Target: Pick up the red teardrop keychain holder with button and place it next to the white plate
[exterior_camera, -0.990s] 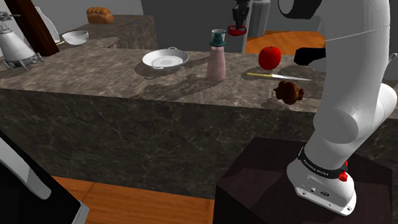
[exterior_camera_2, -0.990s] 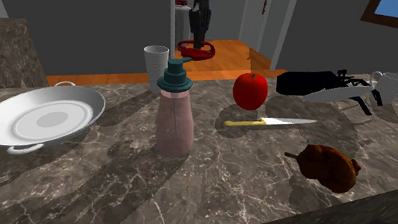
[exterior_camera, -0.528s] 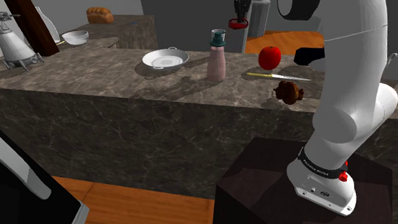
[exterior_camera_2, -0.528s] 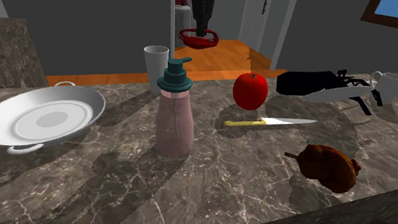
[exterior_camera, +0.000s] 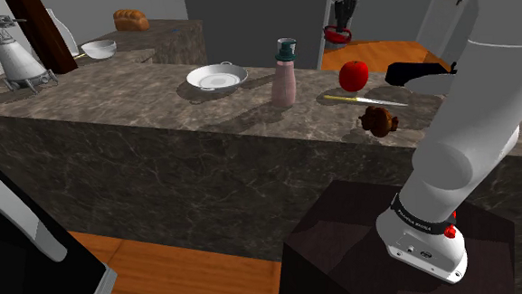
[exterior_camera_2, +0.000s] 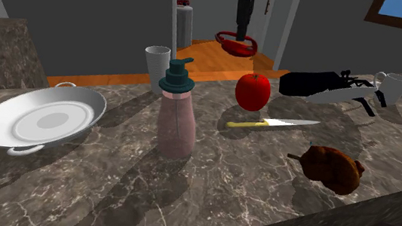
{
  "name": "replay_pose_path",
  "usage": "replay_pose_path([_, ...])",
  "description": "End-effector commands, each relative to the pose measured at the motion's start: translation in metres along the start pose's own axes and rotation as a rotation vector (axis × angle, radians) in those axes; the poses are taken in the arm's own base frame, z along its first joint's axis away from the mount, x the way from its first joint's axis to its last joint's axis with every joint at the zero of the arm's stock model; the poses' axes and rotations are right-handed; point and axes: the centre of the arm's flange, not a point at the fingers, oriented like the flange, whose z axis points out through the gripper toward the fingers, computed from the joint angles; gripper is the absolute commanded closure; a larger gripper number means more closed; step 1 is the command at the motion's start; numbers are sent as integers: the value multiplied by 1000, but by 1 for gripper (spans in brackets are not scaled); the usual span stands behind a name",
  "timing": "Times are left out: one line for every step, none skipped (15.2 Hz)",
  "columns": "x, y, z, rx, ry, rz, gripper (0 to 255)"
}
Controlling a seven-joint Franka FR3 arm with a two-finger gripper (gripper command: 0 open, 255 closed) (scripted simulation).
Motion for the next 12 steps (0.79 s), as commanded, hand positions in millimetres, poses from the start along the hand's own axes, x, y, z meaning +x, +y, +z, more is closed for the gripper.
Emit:
replay_pose_path([-24,-2,1,0,0,-2,255])
replay_pose_path([-37,-2,1,0,0,-2,255])
replay_pose_path([-50,-2,1,0,0,-2,255])
replay_pose_path([-64,-1,2,0,0,-2,255])
replay_pose_path([-77,-1,2,0,0,-2,255])
replay_pose_path([-90,-1,2,0,0,-2,255])
replay_pose_path([-103,0,3,0,0,-2,255])
replay_pose_path([-116,0,3,0,0,-2,255])
replay_pose_path([-129,0,4,0,0,-2,255])
replay_pose_path([-143,1,4,0,0,-2,255])
replay_pose_path([-156,1,4,0,0,-2,255])
replay_pose_path([-169,1,5,0,0,-2,255])
